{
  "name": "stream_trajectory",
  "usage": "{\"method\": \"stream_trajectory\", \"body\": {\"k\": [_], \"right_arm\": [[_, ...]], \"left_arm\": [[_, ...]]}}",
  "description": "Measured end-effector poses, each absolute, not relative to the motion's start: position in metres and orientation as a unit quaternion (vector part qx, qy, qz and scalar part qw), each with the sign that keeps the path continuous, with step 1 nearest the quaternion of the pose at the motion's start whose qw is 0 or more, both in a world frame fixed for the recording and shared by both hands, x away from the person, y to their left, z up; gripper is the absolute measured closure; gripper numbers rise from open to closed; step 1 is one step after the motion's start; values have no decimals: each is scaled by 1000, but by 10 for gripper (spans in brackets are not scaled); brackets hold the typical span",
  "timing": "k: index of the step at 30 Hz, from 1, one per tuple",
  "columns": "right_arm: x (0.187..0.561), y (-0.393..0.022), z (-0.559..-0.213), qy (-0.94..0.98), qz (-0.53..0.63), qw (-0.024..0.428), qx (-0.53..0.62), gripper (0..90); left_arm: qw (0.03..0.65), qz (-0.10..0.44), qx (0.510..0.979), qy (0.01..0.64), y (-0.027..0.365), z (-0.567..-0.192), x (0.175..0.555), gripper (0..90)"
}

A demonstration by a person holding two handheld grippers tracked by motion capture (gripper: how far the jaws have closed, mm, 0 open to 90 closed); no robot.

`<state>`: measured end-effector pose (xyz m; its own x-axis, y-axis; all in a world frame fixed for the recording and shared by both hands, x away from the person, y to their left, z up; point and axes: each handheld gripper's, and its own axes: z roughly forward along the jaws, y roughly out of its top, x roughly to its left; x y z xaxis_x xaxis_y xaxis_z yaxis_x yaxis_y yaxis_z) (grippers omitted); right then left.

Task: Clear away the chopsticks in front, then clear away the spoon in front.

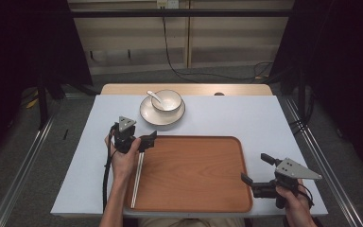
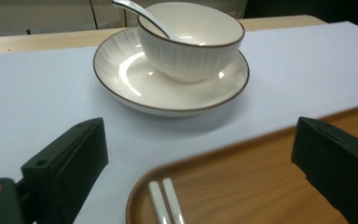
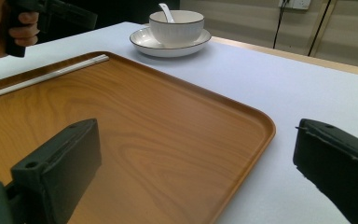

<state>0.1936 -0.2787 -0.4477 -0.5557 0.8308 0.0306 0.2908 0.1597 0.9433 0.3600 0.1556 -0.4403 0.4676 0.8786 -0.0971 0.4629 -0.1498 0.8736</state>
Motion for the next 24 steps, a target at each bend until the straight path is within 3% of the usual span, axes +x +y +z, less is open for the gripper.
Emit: {"method": "stream_trajectory", "body": {"k": [24], "right_arm": [[194, -280, -449, 712, 516, 263, 396, 6]], "left_arm": [[453, 231, 726, 463, 157, -429, 416, 33]]}}
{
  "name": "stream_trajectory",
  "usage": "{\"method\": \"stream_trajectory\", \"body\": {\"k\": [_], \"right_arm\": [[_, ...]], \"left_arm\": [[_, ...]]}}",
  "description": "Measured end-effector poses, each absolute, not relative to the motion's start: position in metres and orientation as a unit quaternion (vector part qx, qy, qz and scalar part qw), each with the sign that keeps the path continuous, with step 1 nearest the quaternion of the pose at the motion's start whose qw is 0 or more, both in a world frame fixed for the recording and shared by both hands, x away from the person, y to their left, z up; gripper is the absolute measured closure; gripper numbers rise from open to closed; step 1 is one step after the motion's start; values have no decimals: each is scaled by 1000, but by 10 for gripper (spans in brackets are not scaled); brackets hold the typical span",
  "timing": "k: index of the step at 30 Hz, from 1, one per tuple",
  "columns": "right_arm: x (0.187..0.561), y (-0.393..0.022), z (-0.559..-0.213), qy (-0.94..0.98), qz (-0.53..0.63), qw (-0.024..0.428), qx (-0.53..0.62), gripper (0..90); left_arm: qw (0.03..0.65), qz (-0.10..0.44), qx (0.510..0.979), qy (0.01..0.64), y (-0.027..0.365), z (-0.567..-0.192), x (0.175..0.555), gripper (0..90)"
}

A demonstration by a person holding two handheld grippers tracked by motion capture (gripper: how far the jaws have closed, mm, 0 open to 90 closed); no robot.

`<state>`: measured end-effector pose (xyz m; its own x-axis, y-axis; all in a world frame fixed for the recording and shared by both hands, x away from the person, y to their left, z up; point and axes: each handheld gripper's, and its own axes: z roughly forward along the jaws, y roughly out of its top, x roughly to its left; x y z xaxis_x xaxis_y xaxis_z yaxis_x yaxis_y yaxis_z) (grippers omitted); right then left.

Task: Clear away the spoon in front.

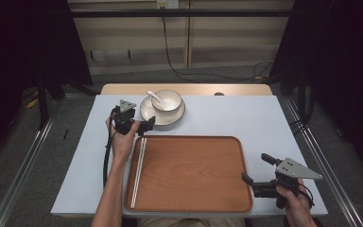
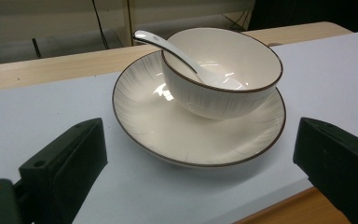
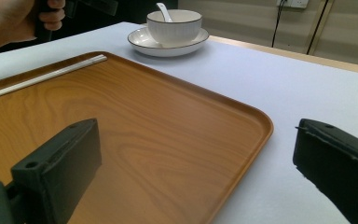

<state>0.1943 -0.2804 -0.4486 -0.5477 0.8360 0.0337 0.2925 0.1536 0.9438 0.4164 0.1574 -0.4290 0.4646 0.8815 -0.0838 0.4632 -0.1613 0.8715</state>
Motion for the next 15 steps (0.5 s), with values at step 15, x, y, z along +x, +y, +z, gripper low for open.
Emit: {"method": "stream_trajectory", "body": {"k": [15], "right_arm": [[193, -282, -449, 714, 518, 261, 392, 7]], "left_arm": [[455, 230, 717, 476, 162, -412, 458, 34]]}}
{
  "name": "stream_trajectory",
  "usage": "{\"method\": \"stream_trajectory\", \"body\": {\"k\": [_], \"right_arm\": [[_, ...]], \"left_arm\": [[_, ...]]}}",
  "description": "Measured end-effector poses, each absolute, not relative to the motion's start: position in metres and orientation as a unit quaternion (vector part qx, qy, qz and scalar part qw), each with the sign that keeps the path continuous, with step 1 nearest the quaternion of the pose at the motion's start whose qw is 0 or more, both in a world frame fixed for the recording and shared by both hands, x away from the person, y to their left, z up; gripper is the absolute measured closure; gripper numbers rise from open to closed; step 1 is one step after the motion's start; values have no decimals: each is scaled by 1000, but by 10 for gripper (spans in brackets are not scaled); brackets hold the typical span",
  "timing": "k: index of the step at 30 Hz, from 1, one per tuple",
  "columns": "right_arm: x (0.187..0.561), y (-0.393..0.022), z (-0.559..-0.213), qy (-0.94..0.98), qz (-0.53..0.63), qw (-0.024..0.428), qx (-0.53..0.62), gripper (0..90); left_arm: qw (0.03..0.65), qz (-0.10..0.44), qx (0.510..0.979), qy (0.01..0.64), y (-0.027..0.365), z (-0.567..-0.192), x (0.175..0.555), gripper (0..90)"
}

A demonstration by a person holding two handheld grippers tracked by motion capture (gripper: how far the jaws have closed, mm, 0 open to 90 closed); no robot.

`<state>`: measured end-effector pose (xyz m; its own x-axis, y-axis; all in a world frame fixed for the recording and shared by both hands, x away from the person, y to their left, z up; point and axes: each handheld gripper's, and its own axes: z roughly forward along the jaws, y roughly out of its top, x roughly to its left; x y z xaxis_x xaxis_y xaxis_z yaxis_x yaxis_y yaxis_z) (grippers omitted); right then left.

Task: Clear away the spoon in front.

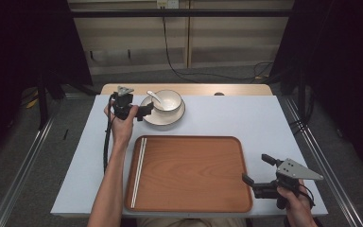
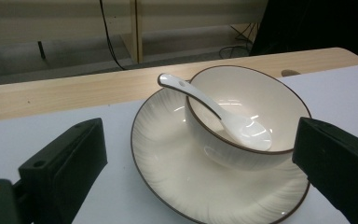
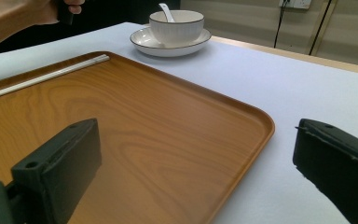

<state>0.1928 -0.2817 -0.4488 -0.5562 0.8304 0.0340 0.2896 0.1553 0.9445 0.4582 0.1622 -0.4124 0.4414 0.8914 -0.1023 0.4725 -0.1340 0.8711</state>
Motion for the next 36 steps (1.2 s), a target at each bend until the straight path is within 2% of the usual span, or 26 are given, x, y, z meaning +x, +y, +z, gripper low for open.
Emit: {"method": "stream_trajectory", "body": {"k": [5, 7, 12, 19, 22, 25, 27, 28, 30, 31, 36], "right_arm": [[193, -282, -449, 715, 517, 260, 393, 7], [193, -282, -449, 714, 517, 259, 394, 7], [193, -282, -449, 713, 518, 259, 395, 8], [193, -282, -450, 713, 519, 256, 396, 8], [193, -282, -450, 713, 520, 254, 396, 8], [194, -283, -450, 713, 520, 254, 396, 8], [194, -283, -450, 713, 520, 252, 397, 8], [194, -283, -450, 713, 520, 253, 397, 8], [194, -283, -450, 714, 520, 253, 396, 8], [194, -283, -450, 714, 520, 253, 396, 8], [193, -283, -450, 711, 522, 250, 399, 8]], "left_arm": [[445, 236, 712, 490, 164, -414, 478, 44], [441, 224, 716, 493, 164, -416, 486, 81], [422, 225, 728, 492, 162, -418, 501, 93], [444, 194, 730, 482, 156, -416, 513, 111], [437, 193, 740, 473, 151, -416, 520, 202], [434, 200, 736, 480, 150, -416, 525, 331], [425, 206, 739, 480, 150, -415, 528, 370], [428, 207, 736, 482, 150, -416, 529, 445], [426, 204, 733, 490, 150, -416, 531, 486], [425, 204, 735, 487, 149, -416, 532, 539], [418, 201, 738, 489, 148, -420, 537, 568]]}}
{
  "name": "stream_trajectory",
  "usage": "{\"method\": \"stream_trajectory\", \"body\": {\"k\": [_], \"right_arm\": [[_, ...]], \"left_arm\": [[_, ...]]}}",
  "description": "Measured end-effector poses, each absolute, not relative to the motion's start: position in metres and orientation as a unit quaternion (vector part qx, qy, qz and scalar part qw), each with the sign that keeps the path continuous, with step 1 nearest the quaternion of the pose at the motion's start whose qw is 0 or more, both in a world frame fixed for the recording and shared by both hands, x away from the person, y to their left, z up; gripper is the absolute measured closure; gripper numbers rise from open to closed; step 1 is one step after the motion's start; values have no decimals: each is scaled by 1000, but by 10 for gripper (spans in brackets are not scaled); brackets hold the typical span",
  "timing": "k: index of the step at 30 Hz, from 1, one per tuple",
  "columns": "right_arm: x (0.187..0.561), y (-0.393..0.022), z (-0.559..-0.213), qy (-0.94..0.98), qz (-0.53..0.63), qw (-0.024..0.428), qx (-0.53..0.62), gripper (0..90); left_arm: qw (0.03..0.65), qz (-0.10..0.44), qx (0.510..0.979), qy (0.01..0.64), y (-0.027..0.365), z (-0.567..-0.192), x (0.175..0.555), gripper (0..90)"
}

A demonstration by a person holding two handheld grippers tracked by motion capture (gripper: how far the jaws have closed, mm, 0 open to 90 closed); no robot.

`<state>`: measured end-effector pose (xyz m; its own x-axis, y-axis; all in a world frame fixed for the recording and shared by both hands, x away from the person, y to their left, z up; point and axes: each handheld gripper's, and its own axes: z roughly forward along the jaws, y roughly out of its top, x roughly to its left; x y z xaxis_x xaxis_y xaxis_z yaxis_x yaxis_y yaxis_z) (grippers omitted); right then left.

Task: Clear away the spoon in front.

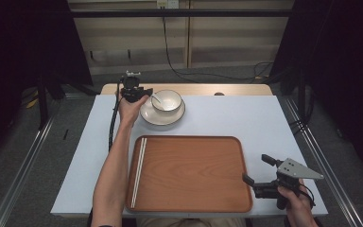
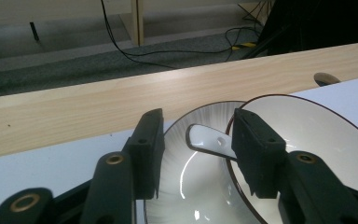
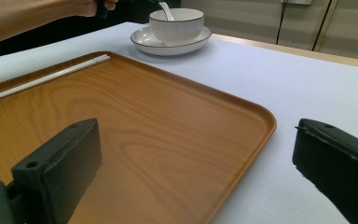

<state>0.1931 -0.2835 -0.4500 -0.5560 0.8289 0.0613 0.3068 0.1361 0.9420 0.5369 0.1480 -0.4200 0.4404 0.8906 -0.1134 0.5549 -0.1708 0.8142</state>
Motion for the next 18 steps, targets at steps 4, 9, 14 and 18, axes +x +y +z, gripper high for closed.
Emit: {"method": "stream_trajectory", "body": {"k": [4, 9, 14, 18], "right_arm": [[193, -284, -450, 711, 521, 251, 399, 8], [193, -284, -450, 710, 521, 250, 402, 8], [194, -286, -451, 706, 521, 252, 407, 8], [194, -285, -451, 708, 522, 251, 404, 8]], "left_arm": [[421, 195, 737, 492, 150, -422, 539, 566], [407, 204, 744, 489, 145, -422, 545, 540], [410, 196, 743, 491, 146, -423, 543, 585], [405, 190, 743, 497, 144, -421, 540, 652]]}}
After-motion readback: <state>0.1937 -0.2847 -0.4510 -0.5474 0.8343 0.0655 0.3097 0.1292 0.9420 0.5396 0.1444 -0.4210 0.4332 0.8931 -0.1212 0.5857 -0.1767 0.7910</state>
